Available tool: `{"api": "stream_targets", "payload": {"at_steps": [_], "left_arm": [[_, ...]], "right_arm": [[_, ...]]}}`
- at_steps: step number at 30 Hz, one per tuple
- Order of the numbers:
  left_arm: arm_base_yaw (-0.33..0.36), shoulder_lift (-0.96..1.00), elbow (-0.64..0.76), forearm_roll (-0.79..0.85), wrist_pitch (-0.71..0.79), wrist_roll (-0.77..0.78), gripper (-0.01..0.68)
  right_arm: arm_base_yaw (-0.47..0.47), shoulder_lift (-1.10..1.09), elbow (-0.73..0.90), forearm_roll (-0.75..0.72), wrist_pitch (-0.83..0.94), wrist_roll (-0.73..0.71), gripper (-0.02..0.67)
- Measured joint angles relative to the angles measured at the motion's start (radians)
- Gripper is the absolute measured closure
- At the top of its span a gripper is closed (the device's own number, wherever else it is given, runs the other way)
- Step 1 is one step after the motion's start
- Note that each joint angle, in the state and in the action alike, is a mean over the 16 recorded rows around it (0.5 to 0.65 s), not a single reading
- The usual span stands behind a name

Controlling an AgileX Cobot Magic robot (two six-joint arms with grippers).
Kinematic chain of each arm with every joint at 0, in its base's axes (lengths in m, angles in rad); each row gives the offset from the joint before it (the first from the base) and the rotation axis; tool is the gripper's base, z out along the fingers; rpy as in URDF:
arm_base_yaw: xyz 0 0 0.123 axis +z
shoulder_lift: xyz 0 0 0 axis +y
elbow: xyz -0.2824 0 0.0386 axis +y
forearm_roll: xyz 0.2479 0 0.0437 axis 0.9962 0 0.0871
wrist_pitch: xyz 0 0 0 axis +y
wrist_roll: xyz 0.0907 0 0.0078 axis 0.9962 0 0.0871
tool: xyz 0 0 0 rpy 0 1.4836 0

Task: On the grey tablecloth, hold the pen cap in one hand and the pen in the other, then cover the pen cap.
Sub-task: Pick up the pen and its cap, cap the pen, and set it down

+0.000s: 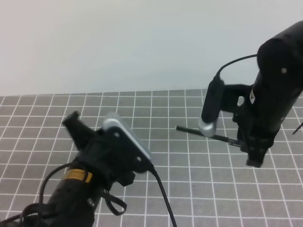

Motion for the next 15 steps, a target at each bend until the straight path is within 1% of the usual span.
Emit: {"api": "stream_targets", "payload": {"at_steps": [2,7,15], "left_arm": [[0.0,-0.005,0.0,-0.048,-0.002,-0.014,0.67],[0.0,-0.043,0.0,-0.155,0.009,-0.044,0.673],[0.0,-0.174,0.0,-0.254,0.082,-0.033,0.673]], "right_arm": [[0.0,0.018,0.0,-0.031,-0.017,-0.023,0.559],[0.0,0.08,0.0,-0.085,-0.067,-0.083,0.559],[-0.001,0.181,0.0,-0.087,-0.145,-0.156,0.559]]}}
